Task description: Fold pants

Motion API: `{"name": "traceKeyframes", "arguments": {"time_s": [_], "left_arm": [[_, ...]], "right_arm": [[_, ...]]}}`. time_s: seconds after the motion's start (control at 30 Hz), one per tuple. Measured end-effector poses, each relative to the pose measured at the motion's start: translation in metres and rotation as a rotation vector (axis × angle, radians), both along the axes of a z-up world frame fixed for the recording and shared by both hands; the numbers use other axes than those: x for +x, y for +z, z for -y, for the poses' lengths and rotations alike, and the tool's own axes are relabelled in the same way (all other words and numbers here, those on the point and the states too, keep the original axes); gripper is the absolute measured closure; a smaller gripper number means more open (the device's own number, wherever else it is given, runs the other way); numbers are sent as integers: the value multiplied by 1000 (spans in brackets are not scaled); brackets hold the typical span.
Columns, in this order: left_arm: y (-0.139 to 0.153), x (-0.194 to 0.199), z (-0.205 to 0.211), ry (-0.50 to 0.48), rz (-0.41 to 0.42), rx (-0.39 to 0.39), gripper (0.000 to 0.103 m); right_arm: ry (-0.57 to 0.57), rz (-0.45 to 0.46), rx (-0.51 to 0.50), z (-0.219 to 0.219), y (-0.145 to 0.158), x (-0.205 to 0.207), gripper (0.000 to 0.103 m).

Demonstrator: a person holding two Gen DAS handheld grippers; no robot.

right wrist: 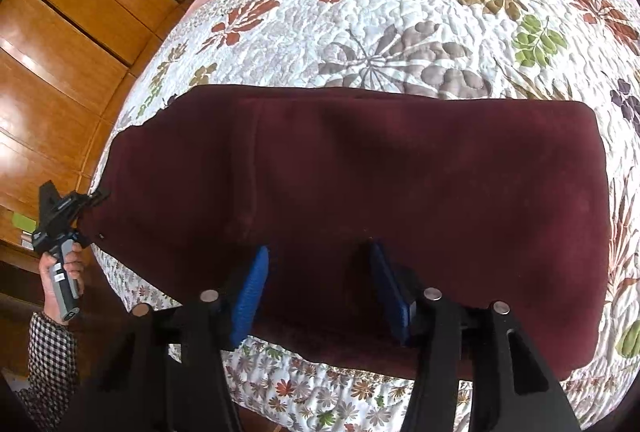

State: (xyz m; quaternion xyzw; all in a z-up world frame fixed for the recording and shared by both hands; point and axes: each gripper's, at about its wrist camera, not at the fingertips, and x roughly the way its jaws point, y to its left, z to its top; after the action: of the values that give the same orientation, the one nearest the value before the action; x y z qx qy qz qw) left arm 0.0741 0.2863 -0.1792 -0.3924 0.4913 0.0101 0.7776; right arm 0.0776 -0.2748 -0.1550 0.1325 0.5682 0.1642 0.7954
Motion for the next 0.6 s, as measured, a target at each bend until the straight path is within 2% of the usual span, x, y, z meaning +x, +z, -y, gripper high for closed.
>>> {"name": "traceKeyframes", "arguments": {"time_s": [0.03,0.1,0.17,0.33,0.47,0.6], "left_arm": [[4,-1,0,22,5,5,74],[9,-3,-1,43,22,-15,77],[17,-4,3,42,40,8,78],[51,-10,12,34,173,-19,80],[90,-6,43,-30,275,2,80],[129,1,95,-157,369,46,80]], "right_arm": [[-1,-1,2,1,0,0,48],[-8,-4,10,3,1,-1,48],[-18,-8,18,5,2,-1,48],[-33,17,7,12,15,-7,47],[-68,45,30,26,29,-11,47],[-94,86,27,38,43,-15,47]]}}
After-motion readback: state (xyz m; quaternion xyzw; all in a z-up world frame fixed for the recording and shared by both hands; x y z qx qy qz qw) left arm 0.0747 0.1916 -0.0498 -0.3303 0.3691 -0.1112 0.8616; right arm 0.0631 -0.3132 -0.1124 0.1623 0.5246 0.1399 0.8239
